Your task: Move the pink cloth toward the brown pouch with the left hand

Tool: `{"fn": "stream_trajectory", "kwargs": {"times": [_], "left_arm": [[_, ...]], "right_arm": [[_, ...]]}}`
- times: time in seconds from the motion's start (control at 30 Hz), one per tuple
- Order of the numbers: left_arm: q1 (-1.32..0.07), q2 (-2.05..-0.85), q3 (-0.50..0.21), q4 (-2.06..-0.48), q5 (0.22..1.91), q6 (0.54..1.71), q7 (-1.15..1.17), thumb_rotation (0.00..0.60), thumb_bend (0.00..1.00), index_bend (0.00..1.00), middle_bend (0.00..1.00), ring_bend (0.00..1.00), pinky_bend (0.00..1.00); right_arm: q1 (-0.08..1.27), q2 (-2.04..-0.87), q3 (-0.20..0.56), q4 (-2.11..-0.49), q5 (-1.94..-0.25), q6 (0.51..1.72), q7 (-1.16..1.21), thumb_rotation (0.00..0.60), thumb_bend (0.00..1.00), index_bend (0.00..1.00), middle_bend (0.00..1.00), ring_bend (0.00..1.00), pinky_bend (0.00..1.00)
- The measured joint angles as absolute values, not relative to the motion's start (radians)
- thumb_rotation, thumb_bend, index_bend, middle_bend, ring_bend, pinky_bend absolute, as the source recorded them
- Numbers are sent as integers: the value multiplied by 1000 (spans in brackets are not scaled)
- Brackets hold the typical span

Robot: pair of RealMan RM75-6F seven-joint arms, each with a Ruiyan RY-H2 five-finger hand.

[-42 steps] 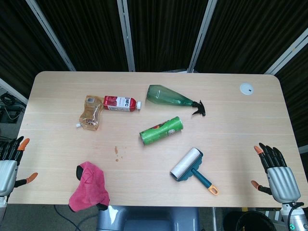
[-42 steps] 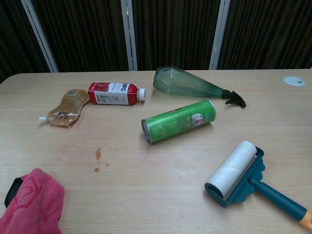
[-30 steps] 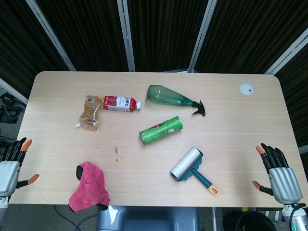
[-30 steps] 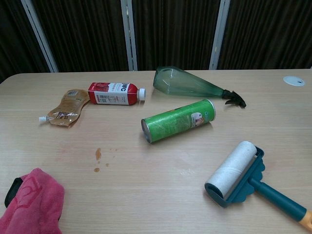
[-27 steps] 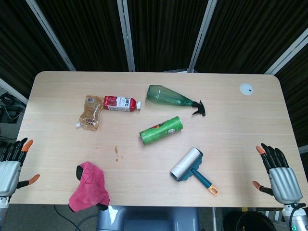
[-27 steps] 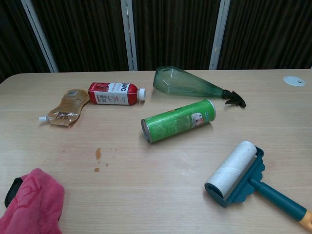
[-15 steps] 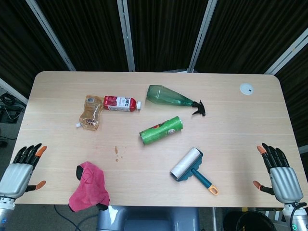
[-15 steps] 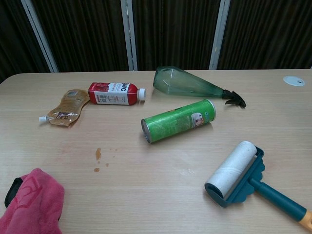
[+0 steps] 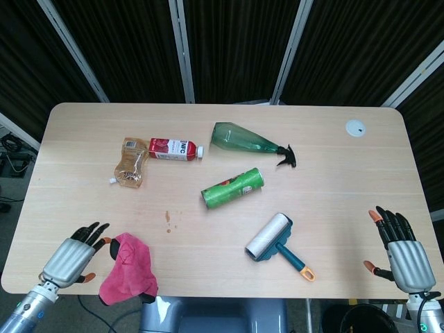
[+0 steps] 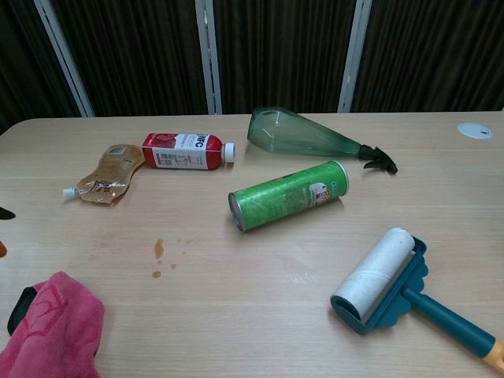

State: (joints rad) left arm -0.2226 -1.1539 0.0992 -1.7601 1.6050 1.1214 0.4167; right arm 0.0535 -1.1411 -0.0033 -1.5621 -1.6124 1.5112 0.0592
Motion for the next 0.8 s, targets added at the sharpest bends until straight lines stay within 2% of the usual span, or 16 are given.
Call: {"fn": "stream_trajectory", "kwargs": {"times": [0.33, 0.53, 0.67, 0.8], "left_arm": [[-275, -1315, 84, -1732, 1494, 1014, 574, 600, 24, 270, 49, 33, 177], [-298, -1377, 78, -1700, 1440, 988, 629, 600, 48, 337, 125, 84, 221], [-304, -1404, 76, -1679, 1417, 988, 640, 600, 136, 438, 202, 150, 280], [-306, -1425, 81, -1652, 1417, 1002, 635, 600, 256, 554, 324, 259, 374]], "right_arm": [[53, -1140, -3, -1563, -1611, 1511, 71, 600, 0, 0, 0, 0, 8], [53, -1140, -1, -1562, -1609, 1512, 76, 600, 0, 0, 0, 0, 8], [52, -1140, -1, -1565, -1606, 1511, 79, 600, 0, 0, 0, 0, 8], [52, -1140, -1, -1565, -1607, 1514, 80, 600, 0, 0, 0, 0, 8]]}}
